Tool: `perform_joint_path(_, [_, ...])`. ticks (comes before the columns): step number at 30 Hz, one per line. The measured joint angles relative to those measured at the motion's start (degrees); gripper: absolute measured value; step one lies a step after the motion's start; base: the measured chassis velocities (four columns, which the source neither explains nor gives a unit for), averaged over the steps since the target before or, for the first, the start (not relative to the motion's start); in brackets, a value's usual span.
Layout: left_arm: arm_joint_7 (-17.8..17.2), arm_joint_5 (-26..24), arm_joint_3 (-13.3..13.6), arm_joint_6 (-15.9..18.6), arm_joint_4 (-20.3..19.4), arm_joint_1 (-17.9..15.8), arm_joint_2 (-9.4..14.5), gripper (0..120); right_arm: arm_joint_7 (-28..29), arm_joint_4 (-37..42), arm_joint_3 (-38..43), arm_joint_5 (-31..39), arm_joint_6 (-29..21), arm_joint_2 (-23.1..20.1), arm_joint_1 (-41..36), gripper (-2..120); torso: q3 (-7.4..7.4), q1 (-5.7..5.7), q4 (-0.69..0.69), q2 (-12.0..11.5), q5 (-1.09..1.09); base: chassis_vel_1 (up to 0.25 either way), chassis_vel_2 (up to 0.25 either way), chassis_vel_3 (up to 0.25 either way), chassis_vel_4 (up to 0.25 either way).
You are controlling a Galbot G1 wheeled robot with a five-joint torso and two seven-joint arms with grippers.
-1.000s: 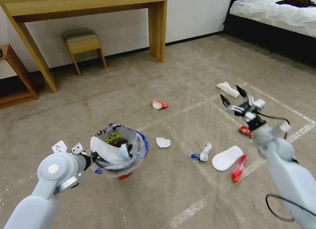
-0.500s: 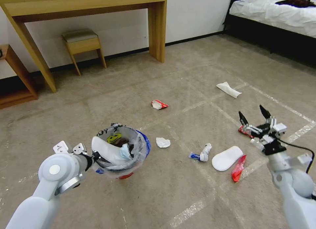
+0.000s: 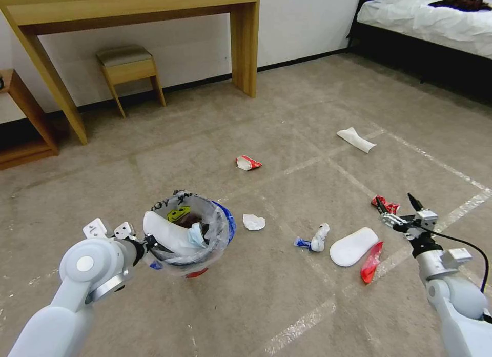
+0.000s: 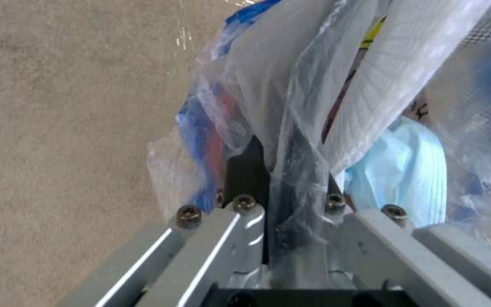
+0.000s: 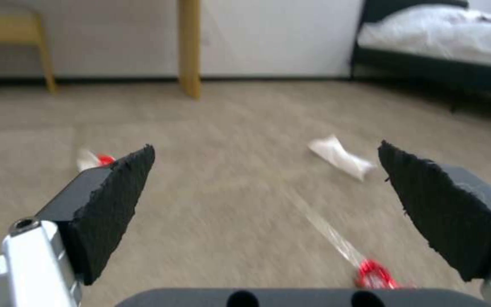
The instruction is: Pick up the trash bin and place the garbage on the floor into it.
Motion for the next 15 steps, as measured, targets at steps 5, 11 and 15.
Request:
perform_joint_path(5, [0.0, 0.1, 0.0, 0.0, 0.0, 0.2, 0.1, 4, 4.0, -3.0, -3.2, -0.4, -3.8, -1.8, 1.7, 100, 0.0, 0.0, -0.01, 0.0, 0.01, 0.0, 0.0, 0.0, 0.0])
perform_joint_path(11, [0.0, 0.3, 0.0, 0.0, 0.0, 0.4, 0.1, 4, 9.7, -3.9, -7.5, 0.6, -11.2, -4.5, 2.9, 100, 0.0, 0.0, -0.01, 0.0, 0.0, 0.0, 0.0, 0.0, 0.0])
perform_joint_path(15, [0.0, 0.4, 0.1, 0.0, 0.3, 0.4, 0.1, 4, 12.7, -4.0, -9.8, 1.5, -15.4, -6.1, 3.2, 100, 0.0, 0.0, -0.02, 0.0, 0.0, 0.0, 0.0, 0.0, 0.0])
